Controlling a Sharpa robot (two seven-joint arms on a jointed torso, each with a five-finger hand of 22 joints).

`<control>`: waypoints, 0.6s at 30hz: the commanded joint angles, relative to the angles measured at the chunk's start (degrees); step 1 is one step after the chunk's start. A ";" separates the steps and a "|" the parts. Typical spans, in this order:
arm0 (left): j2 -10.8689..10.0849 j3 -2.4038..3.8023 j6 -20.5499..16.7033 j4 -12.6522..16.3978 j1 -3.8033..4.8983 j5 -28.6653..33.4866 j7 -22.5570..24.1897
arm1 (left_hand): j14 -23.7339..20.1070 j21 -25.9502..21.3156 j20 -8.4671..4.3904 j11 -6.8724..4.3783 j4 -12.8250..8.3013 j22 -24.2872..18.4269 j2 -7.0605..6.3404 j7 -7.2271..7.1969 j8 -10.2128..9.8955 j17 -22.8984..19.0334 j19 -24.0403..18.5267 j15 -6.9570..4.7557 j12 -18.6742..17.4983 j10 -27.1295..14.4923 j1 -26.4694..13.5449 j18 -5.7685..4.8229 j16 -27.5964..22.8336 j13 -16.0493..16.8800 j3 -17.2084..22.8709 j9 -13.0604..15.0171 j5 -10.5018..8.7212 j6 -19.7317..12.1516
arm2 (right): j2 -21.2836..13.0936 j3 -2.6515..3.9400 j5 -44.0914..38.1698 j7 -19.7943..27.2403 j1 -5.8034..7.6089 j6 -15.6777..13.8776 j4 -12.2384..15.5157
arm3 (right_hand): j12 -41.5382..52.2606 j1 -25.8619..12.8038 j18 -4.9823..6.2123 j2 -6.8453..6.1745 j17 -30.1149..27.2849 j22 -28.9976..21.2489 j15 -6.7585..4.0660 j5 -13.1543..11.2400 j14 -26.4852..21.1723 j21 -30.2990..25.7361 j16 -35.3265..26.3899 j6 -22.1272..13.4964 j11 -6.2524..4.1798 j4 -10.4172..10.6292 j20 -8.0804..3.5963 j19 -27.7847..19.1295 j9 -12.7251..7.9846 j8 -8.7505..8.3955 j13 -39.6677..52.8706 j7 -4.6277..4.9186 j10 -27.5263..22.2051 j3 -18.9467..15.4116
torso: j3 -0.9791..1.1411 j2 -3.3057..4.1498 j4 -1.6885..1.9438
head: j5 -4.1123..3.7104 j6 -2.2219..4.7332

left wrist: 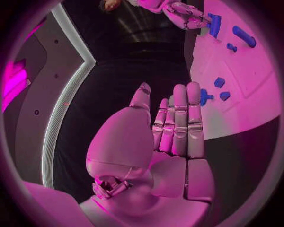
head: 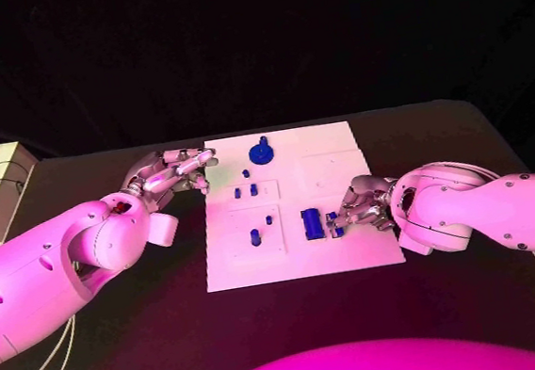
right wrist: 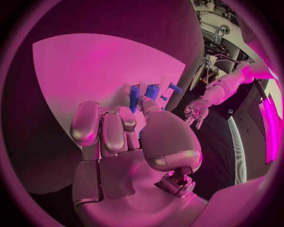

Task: Assemble the parts on the task board

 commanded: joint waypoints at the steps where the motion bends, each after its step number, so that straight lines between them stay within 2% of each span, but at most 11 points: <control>1: 0.03 0.05 0.90 0.18 -0.04 -0.17 0.23 | -0.25 -0.37 -0.05 -0.17 0.24 -0.05 0.04 0.09 -0.07 -0.06 0.11 0.20 0.19 -0.42 -0.08 0.93 -0.07 0.05 -0.10 0.05 -0.22 -0.19 | 0.13 -0.19 -0.74 0.25 -0.26 1.37 -0.06 | 0.11 0.36 0.44 0.03 -0.11 7.55 -0.26 -0.47 0.01 -0.37 -0.30 0.33 -0.77 -9.94 -0.46 4.03 -0.17 -0.41 -0.01 -0.32 0.35 9.55 | 0.00 -0.02 0.01 | 0.05 -0.01; 2: 0.03 0.05 0.90 0.18 -0.03 -0.18 0.23 | -0.25 -0.37 -0.05 -0.17 0.24 -0.05 0.04 0.09 -0.07 -0.06 0.11 0.20 0.19 -0.42 -0.08 0.93 -0.07 0.05 -0.10 0.05 -0.22 -0.19 | 0.14 -0.19 -0.75 0.25 -0.26 1.24 -0.10 | 0.12 0.37 0.44 0.00 -0.10 7.56 -0.26 -0.69 0.01 -0.36 -0.29 0.39 -0.77 -9.78 -0.47 4.03 -0.29 -0.45 0.00 -0.33 0.34 9.37 | 0.00 -0.02 0.00 | 0.05 -0.02; 4: 0.04 0.05 0.91 0.18 -0.03 -0.18 0.22 | -0.25 -0.37 -0.05 -0.17 0.24 -0.05 0.04 0.09 -0.07 -0.06 0.11 0.20 0.19 -0.42 -0.08 0.93 -0.07 0.05 -0.10 0.05 -0.22 -0.19 | 0.17 -0.19 -0.78 0.22 -0.26 0.84 -0.22 | 0.12 -0.03 0.43 -0.02 -0.11 7.55 -0.27 -2.64 0.02 -0.38 -0.30 0.65 -0.79 -9.01 -0.48 4.04 -0.59 -0.54 -0.02 -0.41 0.29 8.69 | 0.01 -0.03 -0.01 | 0.05 -0.03; 7: 0.04 0.05 0.95 0.19 -0.03 -0.19 0.20 | -0.25 -0.39 -0.05 -0.17 0.25 -0.07 0.17 0.09 -0.07 -0.07 0.11 0.20 0.19 -0.43 0.02 0.94 -0.08 0.05 -0.01 0.05 -0.15 -0.18 | 0.21 -0.19 -0.80 0.16 -0.27 0.13 -0.38 | 0.10 -0.60 0.41 -0.03 -0.06 7.55 -0.25 -2.94 0.03 -0.39 -0.28 0.96 -0.79 -7.49 -0.49 4.04 -1.06 -0.69 -0.04 -0.45 0.19 7.44 | 0.00 -0.04 0.00 | 0.05 -0.02; 9: 0.03 0.05 0.98 0.19 -0.03 -0.19 0.18 | -0.26 -0.39 -0.05 -0.17 0.22 -0.07 0.23 0.09 -0.06 -0.07 0.11 0.20 0.19 -0.44 0.10 0.94 -0.09 0.05 0.05 0.05 -0.11 -0.16 | 0.27 -0.19 -0.80 0.14 -0.27 -0.27 -0.47 | 0.12 -0.92 0.41 0.06 -0.05 7.54 -0.22 -2.73 0.03 -0.42 -0.29 1.17 -0.77 -6.29 -0.48 4.05 -1.25 -0.69 -0.07 -0.46 0.18 5.46 | 0.00 -0.02 0.01 | 0.04 -0.02; 11: 0.03 0.05 0.99 0.19 -0.03 -0.20 0.16 | -0.26 -0.39 -0.05 -0.17 0.22 -0.07 0.23 0.09 -0.06 -0.07 0.11 0.20 0.19 -0.44 0.10 0.94 -0.09 0.05 0.05 0.05 -0.11 -0.16 | 0.34 -0.19 -0.79 0.14 -0.27 -0.48 -0.54 | 0.16 -1.16 0.42 0.35 -0.03 7.55 -0.23 -3.69 0.05 -0.41 -0.28 1.34 -0.78 -5.04 -0.47 4.05 -1.44 -0.71 -0.09 -0.36 0.17 3.50 | 0.01 0.00 -0.02 | 0.07 -0.03; 13: 0.03 0.05 1.01 0.20 -0.03 -0.20 0.12 | -0.26 -0.39 -0.05 -0.17 0.26 -0.07 0.20 0.11 -0.08 -0.07 0.11 0.20 0.18 -0.43 0.02 0.93 -0.09 0.05 0.04 0.05 -0.13 -0.21 | 0.46 -0.19 -0.72 0.13 -0.27 -0.67 -0.62 | 0.18 -1.77 0.43 0.22 -0.03 7.54 -0.15 -6.46 0.05 -0.45 -0.28 1.49 -0.64 -3.77 -0.43 4.05 -1.57 -0.72 -0.11 -0.33 0.18 1.71 | 0.01 0.01 -0.01 | 0.06 -0.05; 14: 0.03 0.05 1.02 0.21 -0.03 -0.21 0.09 | -0.25 -0.39 -0.05 -0.16 0.30 -0.07 0.13 0.12 -0.07 -0.07 0.11 0.21 0.18 -0.43 -0.06 0.94 -0.09 0.05 0.00 0.05 -0.14 -0.22 | 0.49 -0.19 -0.68 0.14 -0.27 -0.71 -0.65 | 0.10 -2.16 0.44 0.08 -0.03 7.53 -0.12 -6.87 0.05 -0.46 -0.29 1.61 -0.63 -2.89 -0.40 4.05 -1.63 -0.71 -0.19 -0.24 0.11 0.45 | 0.01 0.02 0.01 | 0.06 -0.09; 16: 0.02 0.05 1.05 0.22 -0.03 -0.30 0.01 | -0.27 -0.39 -0.05 -0.17 0.23 -0.07 0.16 0.12 -0.08 -0.08 0.10 0.20 0.18 -0.42 0.09 0.94 -0.10 0.05 0.08 0.05 -0.12 -0.25 | 0.55 -0.19 -0.60 0.17 -0.27 -0.79 -0.71 | 0.10 -1.50 0.48 0.35 -0.02 7.52 -0.08 -6.65 0.04 -0.52 -0.29 1.63 -0.57 -1.74 -0.34 4.04 -1.76 -0.75 -0.26 -0.18 0.08 -1.77 | 0.00 0.02 0.02 | -0.02 -0.11; 18: 0.01 0.05 1.08 0.23 -0.03 -0.37 -0.05 | -0.26 -0.39 -0.05 -0.16 0.16 -0.07 0.30 0.16 -0.08 -0.08 0.11 0.19 0.17 -0.43 0.26 0.94 -0.10 0.05 0.22 0.05 -0.03 -0.25 | 0.58 -0.19 -0.54 0.19 -0.27 -0.88 -0.75 | -0.10 -1.69 0.50 -0.24 -0.05 7.50 -0.03 -7.13 0.02 -0.61 -0.33 1.57 -0.42 -1.17 -0.30 4.03 -1.81 -0.78 -0.41 -0.07 -0.12 -3.30 | 0.00 0.00 0.02 | -0.04 -0.15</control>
